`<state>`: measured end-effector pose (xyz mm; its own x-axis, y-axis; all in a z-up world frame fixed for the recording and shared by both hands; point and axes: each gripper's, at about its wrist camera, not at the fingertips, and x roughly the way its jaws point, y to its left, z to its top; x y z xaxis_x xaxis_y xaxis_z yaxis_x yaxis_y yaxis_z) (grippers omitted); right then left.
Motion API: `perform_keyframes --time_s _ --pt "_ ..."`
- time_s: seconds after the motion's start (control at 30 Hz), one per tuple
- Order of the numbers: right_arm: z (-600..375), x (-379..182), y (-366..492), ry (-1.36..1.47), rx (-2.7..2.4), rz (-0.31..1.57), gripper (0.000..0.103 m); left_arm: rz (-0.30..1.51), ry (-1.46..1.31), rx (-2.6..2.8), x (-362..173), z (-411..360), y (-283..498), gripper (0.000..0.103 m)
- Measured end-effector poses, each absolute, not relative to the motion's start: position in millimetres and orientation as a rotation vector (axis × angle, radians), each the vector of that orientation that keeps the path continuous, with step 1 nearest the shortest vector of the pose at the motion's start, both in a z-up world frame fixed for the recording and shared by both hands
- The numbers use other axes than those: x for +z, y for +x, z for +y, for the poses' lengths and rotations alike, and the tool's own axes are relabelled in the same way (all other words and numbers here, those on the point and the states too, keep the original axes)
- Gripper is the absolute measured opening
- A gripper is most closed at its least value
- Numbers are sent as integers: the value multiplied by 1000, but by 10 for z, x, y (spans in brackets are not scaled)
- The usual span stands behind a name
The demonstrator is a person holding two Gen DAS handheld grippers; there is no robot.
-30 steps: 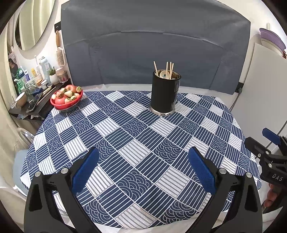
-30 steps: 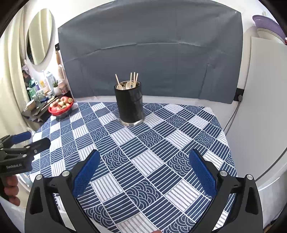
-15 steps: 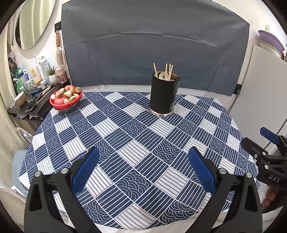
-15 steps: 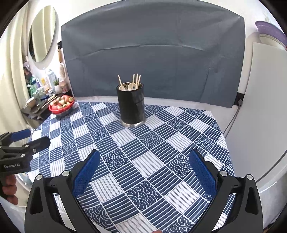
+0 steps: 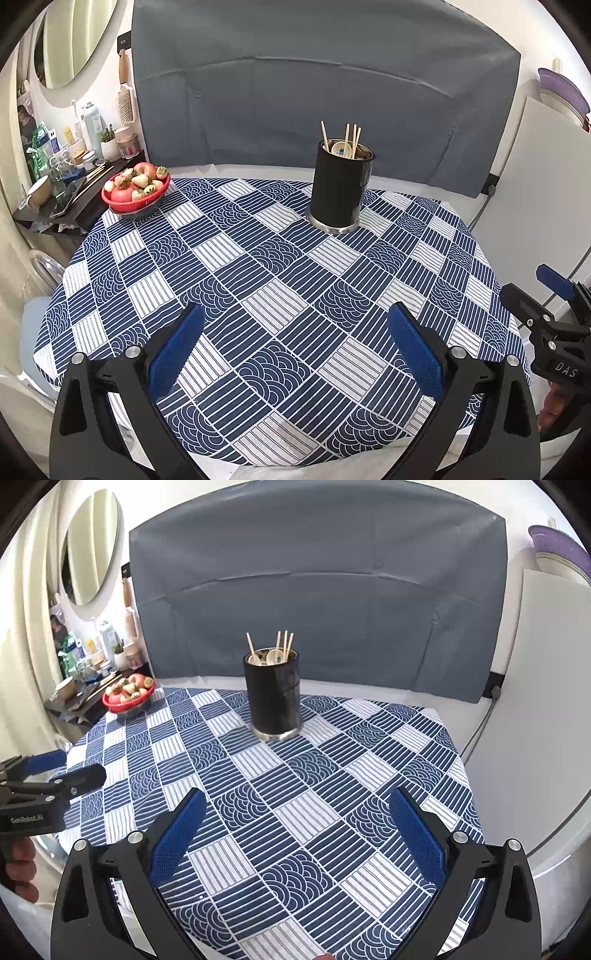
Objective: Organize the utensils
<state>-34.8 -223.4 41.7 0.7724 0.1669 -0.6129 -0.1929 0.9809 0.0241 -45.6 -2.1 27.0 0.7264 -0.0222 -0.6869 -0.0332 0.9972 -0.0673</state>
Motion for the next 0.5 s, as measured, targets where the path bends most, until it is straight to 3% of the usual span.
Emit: perform_keyframes --time_s 0.5 --pt "-2225 438 -360 -43 208 651 95 740 -90 -8 305 9 -471 97"
